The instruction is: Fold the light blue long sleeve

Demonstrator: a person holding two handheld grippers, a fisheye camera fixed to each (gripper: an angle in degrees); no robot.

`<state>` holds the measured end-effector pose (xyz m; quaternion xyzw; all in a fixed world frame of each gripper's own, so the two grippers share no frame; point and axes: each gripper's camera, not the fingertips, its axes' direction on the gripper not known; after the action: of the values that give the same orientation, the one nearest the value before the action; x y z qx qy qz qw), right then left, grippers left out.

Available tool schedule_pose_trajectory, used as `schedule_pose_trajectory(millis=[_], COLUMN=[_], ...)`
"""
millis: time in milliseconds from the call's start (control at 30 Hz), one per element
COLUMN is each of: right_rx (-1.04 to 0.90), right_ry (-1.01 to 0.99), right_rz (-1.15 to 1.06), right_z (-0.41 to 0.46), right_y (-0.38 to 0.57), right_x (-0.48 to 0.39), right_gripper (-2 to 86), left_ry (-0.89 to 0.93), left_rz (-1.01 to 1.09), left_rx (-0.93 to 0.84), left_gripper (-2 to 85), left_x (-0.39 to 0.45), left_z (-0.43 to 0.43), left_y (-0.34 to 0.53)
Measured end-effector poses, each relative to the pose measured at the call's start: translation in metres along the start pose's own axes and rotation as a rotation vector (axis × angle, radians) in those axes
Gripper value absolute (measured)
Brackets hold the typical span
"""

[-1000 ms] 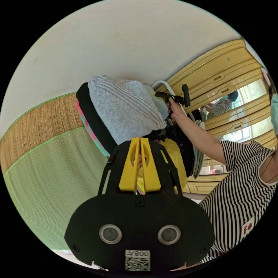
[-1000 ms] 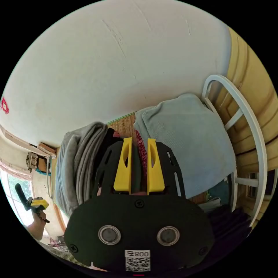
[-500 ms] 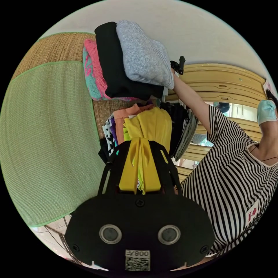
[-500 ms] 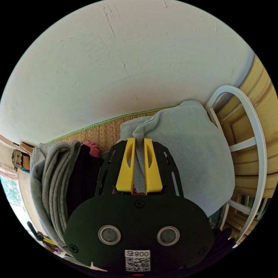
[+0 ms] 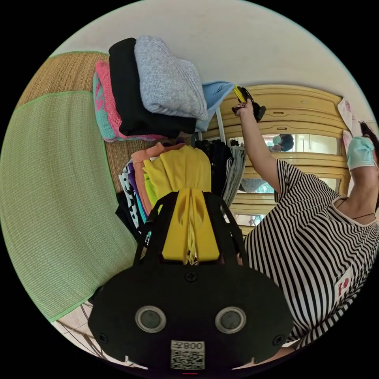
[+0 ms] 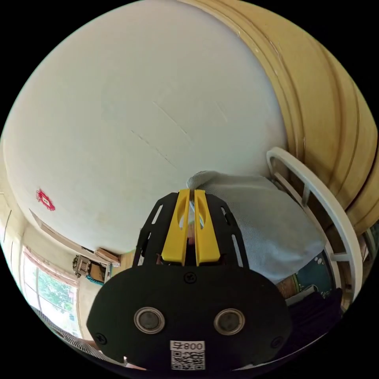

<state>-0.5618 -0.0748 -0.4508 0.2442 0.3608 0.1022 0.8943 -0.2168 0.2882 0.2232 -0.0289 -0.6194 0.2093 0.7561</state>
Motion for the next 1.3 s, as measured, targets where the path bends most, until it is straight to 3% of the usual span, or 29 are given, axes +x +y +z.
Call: schedule_pose_trajectory(millis=[133, 433, 500, 767, 1033, 1300], right_rx=[0.076, 0.205, 0.244, 0.310, 0.187, -0.137], right_ry=[-0.069, -0.303, -0.415, -0.527, -0.651, -0.721], right_rz=[-0.100, -0.432, -0.534, -0.829, -0.873, -0.764], right_z=[-0.067, -0.204, -0.243, -0.342, -0.332, -0.222], right_y=[-0.011, 0.009, 0.028, 0.153, 0.279, 0.409], right_x=[-0.070, -0.322, -0.403, -0.639, -0.748, -0.777], right_gripper=[1.3, 1.1, 1.1, 1.1, 1.0, 1.1], left_ry=[0.033, 0.053, 0.065, 0.107, -0.044, -0.018], left_rz=[0.043, 0.207, 0.251, 0.416, 0.559, 0.516], left_rx=[0.069, 0.272, 0.328, 0.562, 0.712, 0.686], left_gripper=[0.3, 0.5, 0.8, 4.6, 6.8, 7.9], left_x=[-0.008, -0.024, -0.031, -0.077, -0.118, -0.192], left_z=[-0.035, -0.141, -0.169, -0.318, -0.486, -0.555], left_y=[0.031, 0.114, 0.133, 0.211, 0.309, 0.346])
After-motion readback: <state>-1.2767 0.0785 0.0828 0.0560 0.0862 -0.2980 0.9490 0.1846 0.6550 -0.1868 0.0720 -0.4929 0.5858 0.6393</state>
